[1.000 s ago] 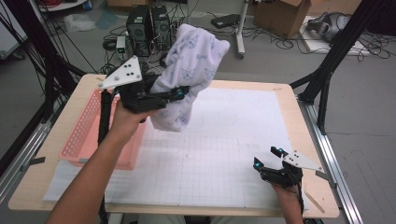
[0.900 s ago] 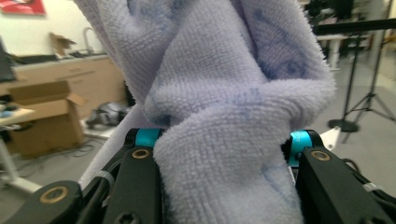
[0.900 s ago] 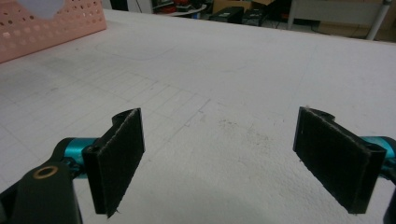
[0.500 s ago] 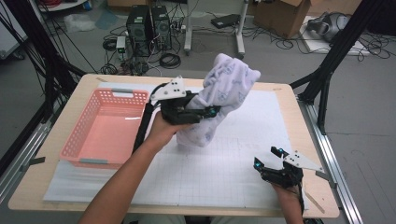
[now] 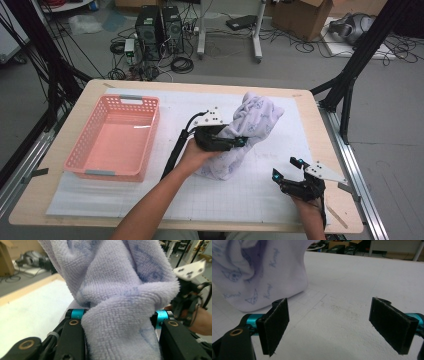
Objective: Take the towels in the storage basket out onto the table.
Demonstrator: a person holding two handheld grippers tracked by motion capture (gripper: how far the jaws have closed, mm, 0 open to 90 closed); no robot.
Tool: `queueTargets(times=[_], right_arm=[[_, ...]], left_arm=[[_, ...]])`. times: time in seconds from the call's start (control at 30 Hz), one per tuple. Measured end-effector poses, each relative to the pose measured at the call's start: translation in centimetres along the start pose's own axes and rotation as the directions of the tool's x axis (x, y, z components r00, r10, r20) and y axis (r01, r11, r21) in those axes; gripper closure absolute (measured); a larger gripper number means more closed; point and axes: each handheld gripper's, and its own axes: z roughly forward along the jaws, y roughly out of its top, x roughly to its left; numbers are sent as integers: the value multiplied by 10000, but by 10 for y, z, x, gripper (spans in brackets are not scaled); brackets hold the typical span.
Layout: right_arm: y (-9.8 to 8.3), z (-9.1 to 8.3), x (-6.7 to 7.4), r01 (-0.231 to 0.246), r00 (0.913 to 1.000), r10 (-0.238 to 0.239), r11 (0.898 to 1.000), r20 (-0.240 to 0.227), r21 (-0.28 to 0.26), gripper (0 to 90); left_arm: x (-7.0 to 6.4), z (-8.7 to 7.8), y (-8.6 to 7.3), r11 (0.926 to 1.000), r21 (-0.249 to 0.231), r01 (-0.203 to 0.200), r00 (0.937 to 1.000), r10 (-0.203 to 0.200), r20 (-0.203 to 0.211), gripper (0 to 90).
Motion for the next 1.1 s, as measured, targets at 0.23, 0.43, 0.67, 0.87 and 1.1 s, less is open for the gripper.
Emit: queueTargets(times=[0.23, 0.43, 0.67, 0.87, 1.1], right_arm=[[0, 0, 1, -32, 10000, 32, 10000, -5, 18, 151], [0, 0, 1, 63, 10000, -63, 10000, -51, 39, 151], [0, 0, 2, 195, 9998, -195, 9998, -87, 42, 151], [0, 0, 2, 157, 9998, -156, 9998, -79, 118, 151], [1, 1, 2, 154, 9998, -151, 9995, -123, 270, 151]], left_arm=[[20, 14, -22, 9905, 1247, 579, 9941, -458, -978, 543], [34, 15, -31, 9674, 1997, 1556, 9735, -1159, -1972, 405], [26, -21, -7, 9883, 347, 1486, 9492, -1327, -2853, 221], [19, -55, -13, 9939, -171, 1092, 9454, -1091, -3071, 214], [13, -77, -28, 9948, -97, 1015, 9370, -989, -3351, 213]])
